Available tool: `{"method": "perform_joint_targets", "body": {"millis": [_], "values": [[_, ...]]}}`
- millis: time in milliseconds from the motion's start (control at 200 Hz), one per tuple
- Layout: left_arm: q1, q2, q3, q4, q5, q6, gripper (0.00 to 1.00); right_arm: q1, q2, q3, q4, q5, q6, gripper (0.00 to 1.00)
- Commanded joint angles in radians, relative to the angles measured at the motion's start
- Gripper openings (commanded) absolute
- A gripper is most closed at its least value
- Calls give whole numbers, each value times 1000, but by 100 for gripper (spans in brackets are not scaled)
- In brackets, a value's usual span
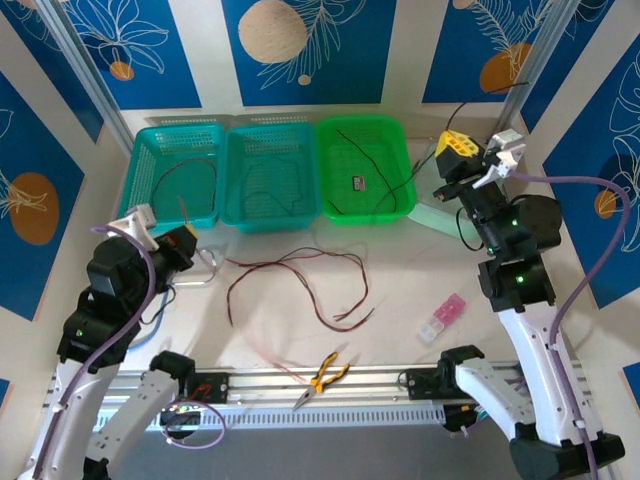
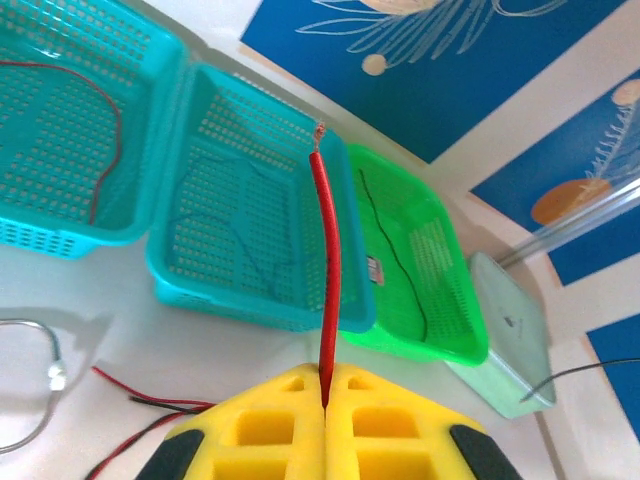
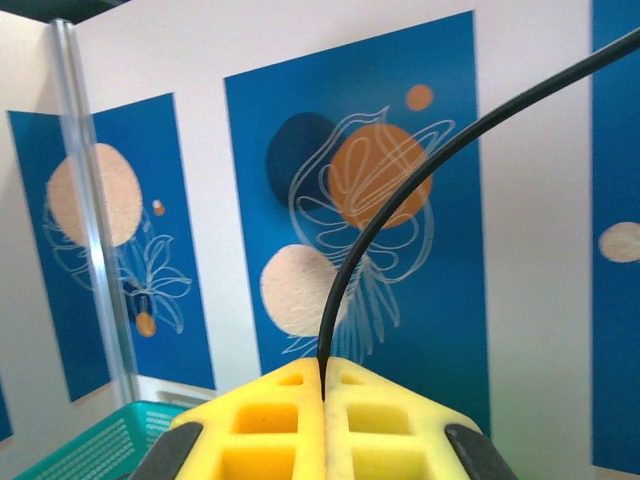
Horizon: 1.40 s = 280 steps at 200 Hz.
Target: Untangle the cables
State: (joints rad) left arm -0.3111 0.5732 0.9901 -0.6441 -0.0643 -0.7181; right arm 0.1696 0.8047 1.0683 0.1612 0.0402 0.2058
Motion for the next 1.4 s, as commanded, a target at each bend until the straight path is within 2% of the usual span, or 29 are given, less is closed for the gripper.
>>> {"method": "perform_joint_targets", "body": {"millis": [0,220,495,750,1005,1195,1396], "values": [[10,-31,16,-36,-88,37,0,-41,-17,41,-29,46,-1,0],[10,-19,66,-2,-68,39,0,-90,20,85,-64,-78,46,0],[10,132,237,105,-12,90,0,-71,188,187,-67,-158,76,0],[10,284,396,217,41,114,0,46,417,288,45,-99,-42,0],[10,370,492,266,52,144,0,78,659,378,98,-31,-117,0],[10,389,510,268,63,152,0,125,832,425,-9,28,-252,0],[10,372,501,258,52,159,0,128,1001,434,-160,8,-174,0]]}}
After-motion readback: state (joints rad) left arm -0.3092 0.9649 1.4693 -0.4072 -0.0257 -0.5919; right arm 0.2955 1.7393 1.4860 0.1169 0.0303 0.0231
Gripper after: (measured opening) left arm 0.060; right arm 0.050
